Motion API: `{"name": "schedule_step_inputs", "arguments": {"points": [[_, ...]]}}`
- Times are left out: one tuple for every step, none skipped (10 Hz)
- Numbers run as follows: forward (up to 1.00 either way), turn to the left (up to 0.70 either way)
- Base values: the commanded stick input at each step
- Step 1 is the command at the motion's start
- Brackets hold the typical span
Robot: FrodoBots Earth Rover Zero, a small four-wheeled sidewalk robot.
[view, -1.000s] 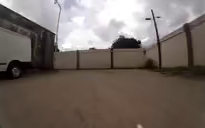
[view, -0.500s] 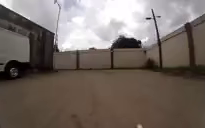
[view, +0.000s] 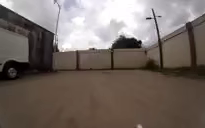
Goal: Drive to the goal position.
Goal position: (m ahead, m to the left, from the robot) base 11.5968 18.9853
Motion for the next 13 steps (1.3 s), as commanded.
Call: {"name": "schedule_step_inputs", "arguments": {"points": [[0.3,0.0],[0.3,0.0],[0.3,0.0],[0.3,0.0],[0.3,0.0],[0.3,0.0],[0.3,0.0],[0.3,0.0],[0.3,0.0],[0.3,0.0],[0.3,0.0],[0.3,0.0],[0.3,0.0]]}}
